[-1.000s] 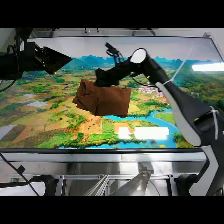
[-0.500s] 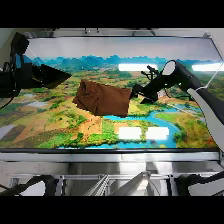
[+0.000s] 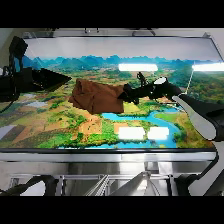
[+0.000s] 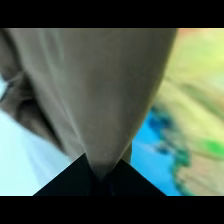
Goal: Fold the shirts.
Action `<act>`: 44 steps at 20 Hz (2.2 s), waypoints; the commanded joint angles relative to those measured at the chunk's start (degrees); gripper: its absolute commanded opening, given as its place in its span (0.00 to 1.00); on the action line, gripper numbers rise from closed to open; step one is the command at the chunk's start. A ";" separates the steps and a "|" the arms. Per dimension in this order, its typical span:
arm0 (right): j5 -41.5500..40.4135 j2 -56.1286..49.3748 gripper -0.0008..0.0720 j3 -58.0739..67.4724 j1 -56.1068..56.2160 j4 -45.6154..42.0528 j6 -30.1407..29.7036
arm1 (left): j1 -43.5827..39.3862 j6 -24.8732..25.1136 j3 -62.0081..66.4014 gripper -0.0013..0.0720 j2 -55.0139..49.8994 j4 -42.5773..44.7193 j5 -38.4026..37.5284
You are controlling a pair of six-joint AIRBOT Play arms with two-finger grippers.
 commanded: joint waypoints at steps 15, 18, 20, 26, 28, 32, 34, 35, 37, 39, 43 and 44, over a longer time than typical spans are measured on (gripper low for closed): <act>21.64 29.14 0.04 24.79 -60.76 -33.35 26.49 | -1.75 0.07 -0.13 0.04 0.04 0.09 -0.79; 36.20 30.25 0.04 26.38 -70.23 -37.03 29.49 | -4.09 0.09 -0.13 0.04 0.04 0.11 -0.17; 48.89 30.60 0.04 25.86 -73.11 -55.28 29.49 | -6.01 0.83 -0.13 0.04 0.04 0.13 0.04; 48.48 34.25 0.04 9.11 -74.23 -86.53 25.31 | -10.75 1.60 -0.13 0.04 0.04 0.09 -0.04; 48.35 34.91 0.06 2.36 -75.30 -86.51 25.31 | -11.91 1.60 -0.13 0.04 0.04 0.11 -0.04; 48.61 34.84 0.53 -5.49 -75.41 -92.76 25.31 | -13.14 1.55 -0.13 0.04 0.04 0.04 -0.61; 48.61 34.91 0.67 -5.42 -75.41 -92.91 25.33 | -13.14 1.55 -0.11 0.04 0.04 0.02 -0.96; 48.76 34.99 0.85 -4.63 -75.14 -89.74 25.42 | -12.94 1.55 -0.11 0.04 0.04 -0.04 -0.87; 48.68 35.28 0.61 -2.93 -74.42 -78.88 27.87 | -11.72 1.55 -0.02 0.03 0.07 -0.07 -0.81; 48.41 35.47 0.04 -1.97 -73.96 -63.43 27.91 | -9.35 1.51 1.51 0.02 0.07 0.07 -0.96; 42.25 39.91 0.04 -3.23 -67.89 -43.23 23.15 | -4.22 -2.45 7.26 0.01 1.51 8.04 -0.50; 39.58 42.99 0.04 -5.20 -65.20 -43.41 22.32 | -3.96 -3.32 7.13 0.01 3.56 11.89 0.68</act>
